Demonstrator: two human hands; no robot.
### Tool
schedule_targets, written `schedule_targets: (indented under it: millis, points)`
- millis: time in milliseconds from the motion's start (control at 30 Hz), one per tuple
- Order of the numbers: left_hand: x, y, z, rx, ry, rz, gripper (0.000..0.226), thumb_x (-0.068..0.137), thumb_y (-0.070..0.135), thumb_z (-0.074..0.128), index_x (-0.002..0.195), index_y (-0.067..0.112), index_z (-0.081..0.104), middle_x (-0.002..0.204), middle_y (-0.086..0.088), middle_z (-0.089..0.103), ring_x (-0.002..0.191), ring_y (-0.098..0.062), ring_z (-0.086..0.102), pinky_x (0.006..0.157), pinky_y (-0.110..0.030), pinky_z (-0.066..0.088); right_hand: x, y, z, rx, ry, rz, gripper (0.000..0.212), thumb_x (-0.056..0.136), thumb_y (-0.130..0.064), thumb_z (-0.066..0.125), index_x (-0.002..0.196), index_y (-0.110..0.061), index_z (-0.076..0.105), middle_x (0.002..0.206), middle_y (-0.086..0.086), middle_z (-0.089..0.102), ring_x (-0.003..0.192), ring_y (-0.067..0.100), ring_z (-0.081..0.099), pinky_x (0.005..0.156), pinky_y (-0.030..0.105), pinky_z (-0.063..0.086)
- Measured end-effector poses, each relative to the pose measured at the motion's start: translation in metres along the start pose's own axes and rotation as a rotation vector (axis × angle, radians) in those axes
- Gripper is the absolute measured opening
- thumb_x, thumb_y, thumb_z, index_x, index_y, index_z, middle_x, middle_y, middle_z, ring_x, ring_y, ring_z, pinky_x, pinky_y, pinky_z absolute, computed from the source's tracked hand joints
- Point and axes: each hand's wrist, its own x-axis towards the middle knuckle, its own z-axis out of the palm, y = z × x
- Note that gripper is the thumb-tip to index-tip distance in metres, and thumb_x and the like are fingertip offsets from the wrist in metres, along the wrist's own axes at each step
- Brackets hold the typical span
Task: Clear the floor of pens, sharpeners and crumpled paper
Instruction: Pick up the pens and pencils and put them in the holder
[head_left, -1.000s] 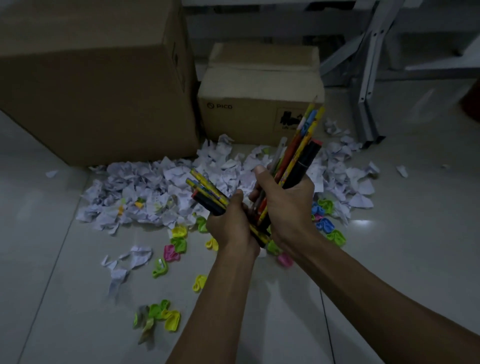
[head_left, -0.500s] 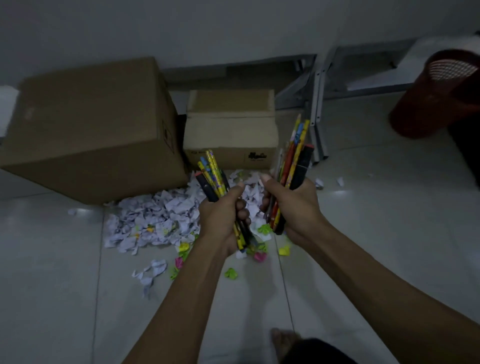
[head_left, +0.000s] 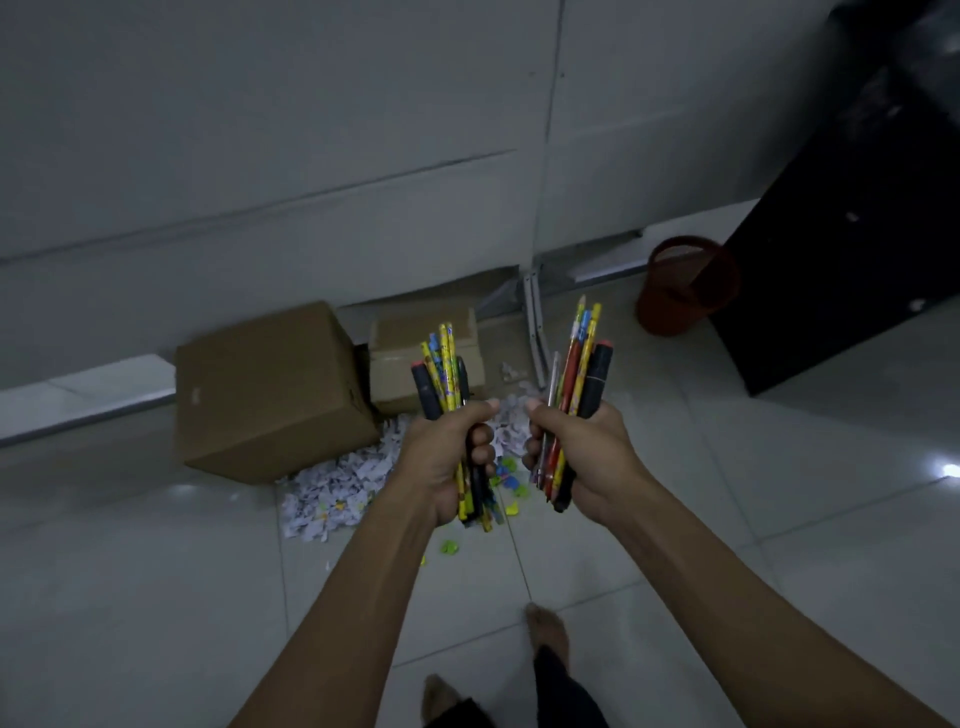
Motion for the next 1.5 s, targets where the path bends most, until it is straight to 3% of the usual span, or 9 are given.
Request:
schedule_targets:
  millis: [167,400,600,700,967,1300,1500]
  points:
    - [-0.055,0.047,0.063,0.105,-0.092,-0.020,0.019,0.086,0.015,0.067,0.077,0.015,0.051,0.049,0.002,0.038,0.036,-0.011,0.033,0.042,-0.020,0.033,-0.045,-0.080,-0.034,0.062,0.007,0.013,0.018,0.088,-0.008,0.069,0.094,0.000,0.054,0.063,0.010,0.049,0.046,0.021,0.051,0.052,0.034,0.049]
    - [-0.094,0.073,0.151,0.244,-0.210,-0.067,0.027,0.088,0.014,0.064,0.067,0.018,0.046,0.044,0.005,0.040,0.033,-0.008,0.034,0.039,-0.017,0.031,-0.064,-0.141,-0.091,0.098,0.003,0.028,0.058,0.081,-0.010,0.075,0.127,0.005,0.042,0.064,0.011,0.051,0.045,0.020,0.051,0.049,0.033,0.048]
    - [-0.096,0.087,0.231,0.286,-0.238,-0.044,0.025,0.085,0.011,0.066,0.069,0.017,0.049,0.045,0.003,0.041,0.033,-0.009,0.036,0.040,-0.017,0.033,-0.073,-0.192,-0.149,0.104,0.028,-0.022,0.050,0.083,-0.007,0.073,0.122,0.003,0.045,0.068,0.013,0.052,0.051,0.020,0.052,0.052,0.034,0.049]
    - [-0.090,0.092,0.267,0.305,-0.261,-0.059,0.029,0.087,0.012,0.065,0.066,0.018,0.046,0.045,0.004,0.041,0.033,-0.008,0.036,0.041,-0.017,0.032,-0.071,-0.215,-0.177,0.110,0.048,-0.029,0.035,0.086,-0.005,0.069,0.114,0.003,0.049,0.066,0.011,0.050,0.053,0.019,0.051,0.052,0.034,0.048]
    - [-0.027,0.129,0.371,0.314,-0.304,-0.033,0.031,0.088,0.013,0.061,0.064,0.018,0.043,0.041,0.006,0.039,0.029,-0.006,0.033,0.036,-0.014,0.031,-0.020,-0.297,-0.243,0.118,0.134,-0.124,0.018,0.085,-0.008,0.071,0.095,-0.005,0.056,0.058,0.007,0.054,0.047,0.017,0.052,0.050,0.031,0.048]
    - [0.054,0.215,0.514,0.302,-0.327,0.123,0.022,0.084,0.012,0.069,0.072,0.016,0.050,0.046,0.003,0.042,0.034,-0.009,0.037,0.041,-0.020,0.033,0.074,-0.429,-0.295,0.194,0.194,-0.201,0.024,0.082,-0.009,0.075,0.080,-0.011,0.051,0.056,0.005,0.048,0.045,0.015,0.044,0.047,0.028,0.044]
    - [0.087,0.246,0.589,0.286,-0.302,0.187,0.023,0.084,0.011,0.069,0.072,0.015,0.050,0.049,0.000,0.041,0.036,-0.011,0.036,0.043,-0.023,0.034,0.132,-0.485,-0.333,0.238,0.271,-0.207,0.026,0.080,-0.011,0.077,0.089,-0.009,0.053,0.055,0.004,0.048,0.044,0.014,0.045,0.046,0.028,0.044]
